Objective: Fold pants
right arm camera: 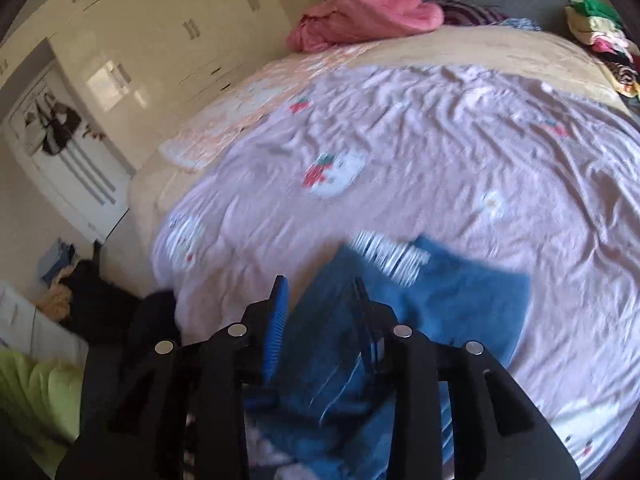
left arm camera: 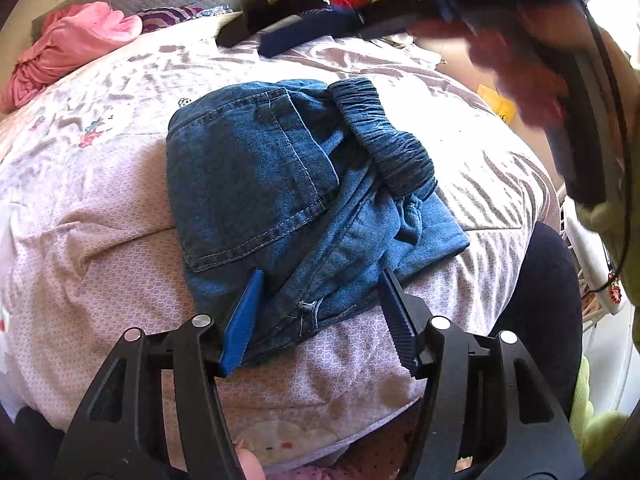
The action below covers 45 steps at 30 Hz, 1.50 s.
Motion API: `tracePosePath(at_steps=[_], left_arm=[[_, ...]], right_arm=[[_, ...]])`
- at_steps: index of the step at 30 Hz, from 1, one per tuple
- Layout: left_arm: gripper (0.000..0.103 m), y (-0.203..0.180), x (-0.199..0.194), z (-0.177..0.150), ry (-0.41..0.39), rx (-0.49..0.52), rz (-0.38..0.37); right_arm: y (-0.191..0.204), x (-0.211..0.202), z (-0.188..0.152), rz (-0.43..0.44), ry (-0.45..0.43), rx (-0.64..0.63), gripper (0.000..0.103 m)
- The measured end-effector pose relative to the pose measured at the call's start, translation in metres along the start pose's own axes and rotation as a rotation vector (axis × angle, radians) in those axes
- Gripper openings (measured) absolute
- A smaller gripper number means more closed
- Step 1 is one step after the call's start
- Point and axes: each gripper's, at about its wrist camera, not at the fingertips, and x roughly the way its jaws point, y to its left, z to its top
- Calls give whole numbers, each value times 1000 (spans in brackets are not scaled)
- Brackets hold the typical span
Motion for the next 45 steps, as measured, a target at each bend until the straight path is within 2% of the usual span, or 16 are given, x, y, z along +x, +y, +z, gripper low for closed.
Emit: tracePosePath(at_steps=[3, 6, 12, 15, 16, 17, 18, 21, 25, 37, 45], left_arm=[[51, 1, 0, 0, 1, -2, 1], [51, 1, 1, -1, 1, 5, 4], [51, -1, 4, -1, 0, 12, 6], [51, -1, 1, -1, -5, 3, 0], [51, -1, 0, 0, -7, 3, 1], [51, -1, -3, 0, -10, -1, -2], [51, 0, -5, 1, -13, -6, -6], [51, 1, -10, 4, -21, -19, -15], [52, -1, -24, 8, -48, -17, -11], [77, 5, -53, 33, -103, -32, 46], [93, 13, -60, 43, -126, -58, 73]], right_arm=[[-5, 19, -10, -26, 58, 4, 32], [-18, 42, -18, -124, 117, 16, 31], [-32, 55, -20, -143, 100, 75, 27], [-27, 40, -20, -108, 61, 80, 30], [-26, 33, -21, -100, 48, 83, 35], [-24, 22, -21, -95, 26, 85, 48], [-22, 13, -22, -94, 4, 87, 51], [-16, -14, -27, -86, -49, 87, 53], [-12, -46, -36, -117, -109, 85, 58], [-20, -103, -70, -211, -240, 121, 70], [-28, -114, -89, -266, -264, 151, 79]])
